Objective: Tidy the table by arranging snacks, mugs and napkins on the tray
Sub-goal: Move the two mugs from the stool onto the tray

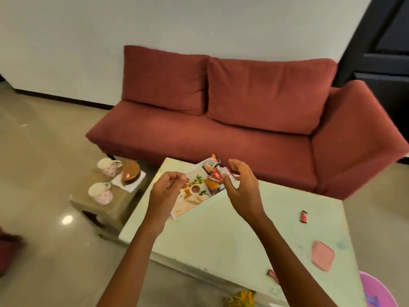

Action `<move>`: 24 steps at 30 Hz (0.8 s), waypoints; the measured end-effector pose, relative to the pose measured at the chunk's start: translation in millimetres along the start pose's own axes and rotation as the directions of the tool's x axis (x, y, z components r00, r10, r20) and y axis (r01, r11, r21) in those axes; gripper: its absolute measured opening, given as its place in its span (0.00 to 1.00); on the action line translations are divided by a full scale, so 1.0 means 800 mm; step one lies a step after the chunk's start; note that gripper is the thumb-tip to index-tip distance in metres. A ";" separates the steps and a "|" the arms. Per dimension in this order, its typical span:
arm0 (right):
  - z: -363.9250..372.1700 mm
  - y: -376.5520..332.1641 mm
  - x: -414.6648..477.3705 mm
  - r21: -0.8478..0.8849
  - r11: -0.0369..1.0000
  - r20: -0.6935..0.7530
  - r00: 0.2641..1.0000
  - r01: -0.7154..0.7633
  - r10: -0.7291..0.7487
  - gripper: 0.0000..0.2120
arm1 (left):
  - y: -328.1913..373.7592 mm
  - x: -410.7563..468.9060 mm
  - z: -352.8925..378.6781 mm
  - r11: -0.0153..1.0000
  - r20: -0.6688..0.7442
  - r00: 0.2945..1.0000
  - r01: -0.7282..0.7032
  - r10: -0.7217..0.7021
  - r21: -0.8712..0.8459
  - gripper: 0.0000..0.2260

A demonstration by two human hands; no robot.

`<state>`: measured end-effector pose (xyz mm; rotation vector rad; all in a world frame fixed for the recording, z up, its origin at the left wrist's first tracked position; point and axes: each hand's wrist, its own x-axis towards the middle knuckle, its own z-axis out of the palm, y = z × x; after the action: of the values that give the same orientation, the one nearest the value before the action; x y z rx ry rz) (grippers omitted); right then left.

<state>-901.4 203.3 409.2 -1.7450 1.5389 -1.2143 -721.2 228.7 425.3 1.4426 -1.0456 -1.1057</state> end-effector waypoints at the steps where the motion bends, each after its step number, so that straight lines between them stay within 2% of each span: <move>1: 0.022 -0.011 0.006 0.009 1.000 0.030 1.000 0.003 -0.004 0.16 | -0.004 0.007 -0.022 1.000 -0.031 0.999 0.008 -0.008 -0.009 0.02; 10: 0.226 -0.058 0.087 0.003 0.997 0.244 0.967 0.080 -0.078 0.17 | -0.042 0.099 -0.181 0.994 -0.250 0.963 0.090 -0.102 -0.059 0.03; 15: 0.348 -0.075 0.135 -0.010 1.000 0.352 0.936 0.027 -0.022 0.17 | -0.058 0.173 -0.274 0.984 -0.325 0.928 0.176 -0.179 -0.040 0.02; 24: 0.531 -0.084 0.202 -0.089 0.996 0.567 0.823 0.010 0.043 0.18 | -0.111 0.280 -0.415 0.951 -0.385 0.879 0.308 -0.282 0.006 0.08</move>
<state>-507.4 -11.6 312.6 -1.9141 1.2464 -0.5293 -344.9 88.7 339.9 1.8280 -0.6023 -0.9492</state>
